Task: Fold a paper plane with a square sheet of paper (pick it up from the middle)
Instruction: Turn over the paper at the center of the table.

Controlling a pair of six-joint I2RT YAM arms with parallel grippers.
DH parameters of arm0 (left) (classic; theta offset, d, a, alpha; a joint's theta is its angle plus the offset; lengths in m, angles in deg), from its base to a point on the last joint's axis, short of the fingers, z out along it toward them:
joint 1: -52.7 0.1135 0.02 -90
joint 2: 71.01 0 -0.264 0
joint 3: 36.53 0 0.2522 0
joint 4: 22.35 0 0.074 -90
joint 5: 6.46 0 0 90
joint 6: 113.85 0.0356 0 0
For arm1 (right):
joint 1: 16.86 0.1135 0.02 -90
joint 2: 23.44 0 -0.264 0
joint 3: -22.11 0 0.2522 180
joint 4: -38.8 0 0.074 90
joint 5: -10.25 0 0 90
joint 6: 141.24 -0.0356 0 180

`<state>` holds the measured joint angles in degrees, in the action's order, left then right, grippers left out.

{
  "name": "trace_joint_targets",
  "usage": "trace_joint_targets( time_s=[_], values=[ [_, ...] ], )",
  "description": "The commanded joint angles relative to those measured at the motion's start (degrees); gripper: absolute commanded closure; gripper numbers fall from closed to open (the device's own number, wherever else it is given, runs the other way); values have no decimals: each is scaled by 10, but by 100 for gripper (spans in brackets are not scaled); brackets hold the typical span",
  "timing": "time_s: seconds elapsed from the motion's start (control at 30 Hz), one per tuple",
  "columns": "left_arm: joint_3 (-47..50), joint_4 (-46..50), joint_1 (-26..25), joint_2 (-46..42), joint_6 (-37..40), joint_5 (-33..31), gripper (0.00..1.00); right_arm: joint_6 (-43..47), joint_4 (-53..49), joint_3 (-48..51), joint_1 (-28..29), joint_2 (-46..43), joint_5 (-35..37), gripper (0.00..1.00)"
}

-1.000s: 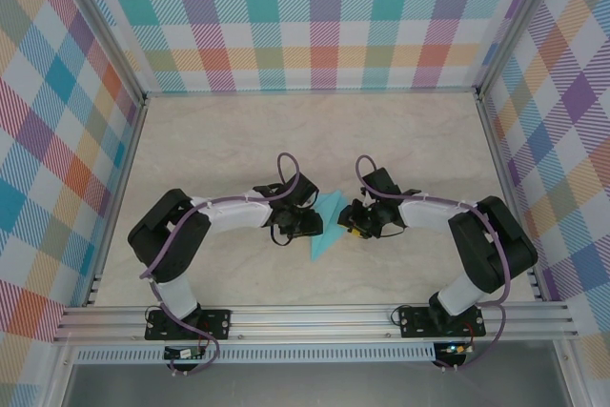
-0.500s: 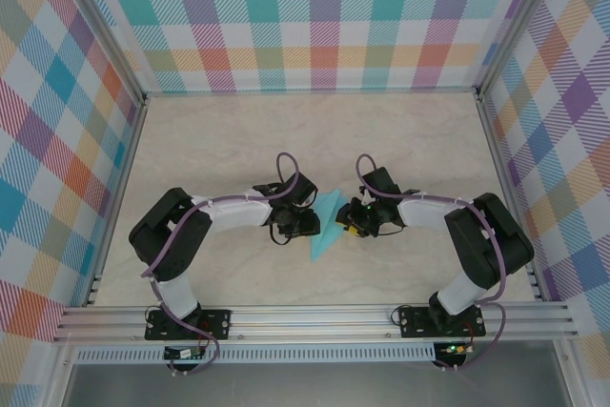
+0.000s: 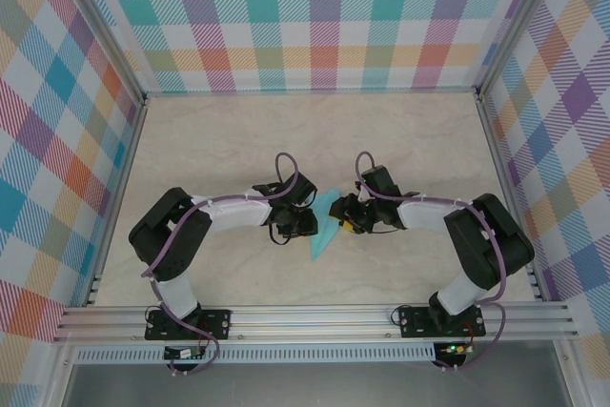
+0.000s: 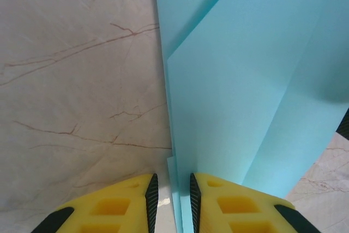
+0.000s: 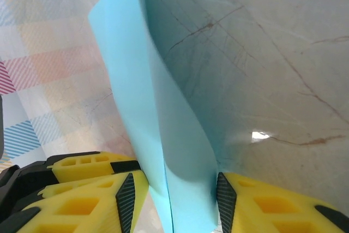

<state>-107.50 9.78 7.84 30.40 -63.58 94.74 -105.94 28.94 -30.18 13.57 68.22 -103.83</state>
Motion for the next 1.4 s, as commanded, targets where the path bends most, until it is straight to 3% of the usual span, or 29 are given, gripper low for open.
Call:
trace_joint_targets(
  time_s=[0.0,0.47,0.6,0.8,1.07,1.37],
  values=[
    [15,-19,4,-2,-11,-4,75,-17,36,13,15,-10,-8,53],
    [29,-19,13,-11,-25,-4,79,-43,46,8,48,-19,43,50],
    [35,-40,13,-18,-30,-6,79,-81,94,13,48,-10,28,50],
    [38,-46,15,-19,-36,-2,79,-132,98,27,67,-31,76,51],
    [42,-44,16,-26,-37,-5,81,-73,71,8,73,-12,78,59],
    [41,-40,15,-26,-36,-7,82,-20,49,-32,73,17,68,61]
  ],
)
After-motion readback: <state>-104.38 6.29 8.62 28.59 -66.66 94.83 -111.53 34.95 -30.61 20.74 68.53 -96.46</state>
